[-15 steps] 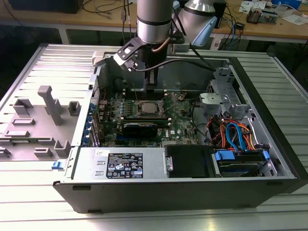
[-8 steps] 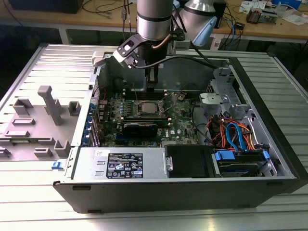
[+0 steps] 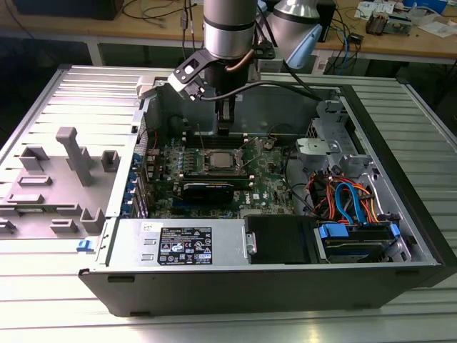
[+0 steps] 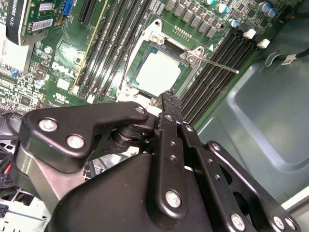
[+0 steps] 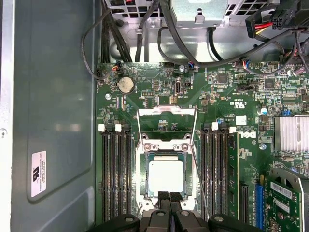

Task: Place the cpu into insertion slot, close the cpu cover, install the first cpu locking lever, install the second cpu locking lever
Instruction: 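Close the cpu cover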

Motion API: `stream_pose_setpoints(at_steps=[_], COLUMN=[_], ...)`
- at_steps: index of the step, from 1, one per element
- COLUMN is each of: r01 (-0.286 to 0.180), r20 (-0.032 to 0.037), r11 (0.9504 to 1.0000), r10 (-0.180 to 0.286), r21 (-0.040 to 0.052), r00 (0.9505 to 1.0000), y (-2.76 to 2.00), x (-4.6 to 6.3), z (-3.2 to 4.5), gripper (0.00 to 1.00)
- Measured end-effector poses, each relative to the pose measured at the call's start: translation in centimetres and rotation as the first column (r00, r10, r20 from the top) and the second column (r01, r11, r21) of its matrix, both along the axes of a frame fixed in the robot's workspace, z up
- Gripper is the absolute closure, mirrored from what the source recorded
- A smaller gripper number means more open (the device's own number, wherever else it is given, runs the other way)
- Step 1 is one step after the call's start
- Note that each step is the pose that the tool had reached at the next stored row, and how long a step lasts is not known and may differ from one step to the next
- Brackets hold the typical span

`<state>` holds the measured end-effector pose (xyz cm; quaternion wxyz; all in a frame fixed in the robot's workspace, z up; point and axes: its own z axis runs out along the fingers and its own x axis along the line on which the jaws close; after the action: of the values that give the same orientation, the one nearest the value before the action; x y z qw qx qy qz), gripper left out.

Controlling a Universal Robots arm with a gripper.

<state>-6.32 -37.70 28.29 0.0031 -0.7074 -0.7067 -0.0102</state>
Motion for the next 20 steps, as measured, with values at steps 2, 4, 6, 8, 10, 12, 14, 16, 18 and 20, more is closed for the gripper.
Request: stream_pose_setpoints(at_steps=[2, 4, 6, 8, 10, 12, 14, 16, 18, 20], r01=[0.000, 0.000, 0.000, 0.000, 0.000, 0.000, 0.000, 0.000, 0.000, 0.000], r20=[0.0001, 0.0000, 0.0000, 0.0001, 0.0001, 0.0001, 0.0000, 0.0000, 0.0001, 0.0001], r11=[1.0000, 1.0000, 1.0000, 1.0000, 1.0000, 1.0000, 1.0000, 1.0000, 1.0000, 1.0000], r10=[0.000, 0.000, 0.000, 0.000, 0.000, 0.000, 0.000, 0.000, 0.000, 0.000], r21=[0.0001, 0.0001, 0.0001, 0.0001, 0.0001, 0.0001, 0.0001, 0.0001, 0.0001, 0.0001], r00=[1.0000, 1.0000, 1.0000, 1.0000, 1.0000, 1.0000, 1.0000, 1.0000, 1.0000, 1.0000], y=[0.00, 0.00, 0.00, 0.00, 0.00, 0.00, 0.00, 0.00, 0.00, 0.00], x=[0.03, 0.06, 0.12, 0.16, 0.21, 0.27, 0.32, 0.38, 0.42, 0.44], z=[-0.01, 0.00, 0.00, -0.01, -0.01, -0.01, 0.00, 0.00, 0.00, -0.01], gripper=[0.89, 0.89, 0.89, 0.89, 0.89, 0.89, 0.89, 0.89, 0.89, 0.89])
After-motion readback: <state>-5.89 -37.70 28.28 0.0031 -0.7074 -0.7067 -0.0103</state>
